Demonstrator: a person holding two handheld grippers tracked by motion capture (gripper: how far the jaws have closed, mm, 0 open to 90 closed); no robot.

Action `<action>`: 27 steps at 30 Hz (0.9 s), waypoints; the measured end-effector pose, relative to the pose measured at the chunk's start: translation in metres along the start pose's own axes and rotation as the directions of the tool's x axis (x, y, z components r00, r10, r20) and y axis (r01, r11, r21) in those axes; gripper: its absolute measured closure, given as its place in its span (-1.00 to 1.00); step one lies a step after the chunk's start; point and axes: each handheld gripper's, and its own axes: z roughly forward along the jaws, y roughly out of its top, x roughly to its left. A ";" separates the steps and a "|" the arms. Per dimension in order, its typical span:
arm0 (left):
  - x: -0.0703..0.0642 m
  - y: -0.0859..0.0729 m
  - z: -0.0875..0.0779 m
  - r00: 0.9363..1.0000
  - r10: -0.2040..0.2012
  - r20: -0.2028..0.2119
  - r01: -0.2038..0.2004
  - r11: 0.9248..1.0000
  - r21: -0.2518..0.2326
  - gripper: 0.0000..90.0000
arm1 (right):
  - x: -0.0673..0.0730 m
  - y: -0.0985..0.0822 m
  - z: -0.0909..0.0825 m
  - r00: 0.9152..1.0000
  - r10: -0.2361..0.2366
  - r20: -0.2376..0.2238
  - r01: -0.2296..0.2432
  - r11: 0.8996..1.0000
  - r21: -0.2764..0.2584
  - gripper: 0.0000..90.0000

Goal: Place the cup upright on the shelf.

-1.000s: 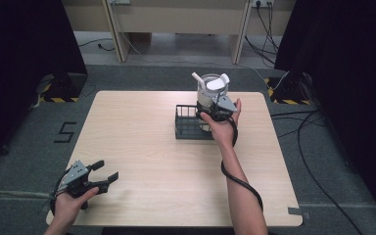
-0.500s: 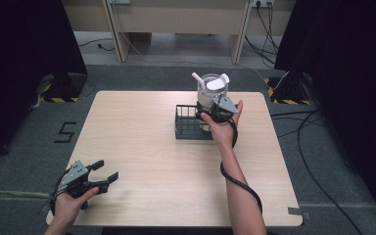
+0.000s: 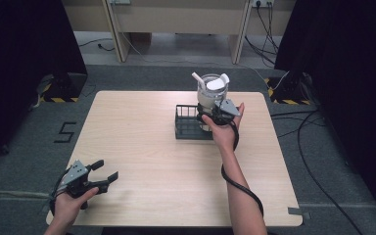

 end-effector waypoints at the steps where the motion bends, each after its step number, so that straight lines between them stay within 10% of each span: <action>1: 0.000 0.000 0.000 1.000 0.000 0.000 0.000 1.000 0.000 -0.59 | 0.000 0.000 -0.001 1.000 0.003 -0.001 -0.003 1.000 0.001 -0.95; 27: -0.001 0.000 0.001 1.000 0.005 0.002 -0.005 1.000 0.001 -0.59 | 0.000 -0.003 -0.024 1.000 0.018 -0.010 -0.018 1.000 0.010 -0.87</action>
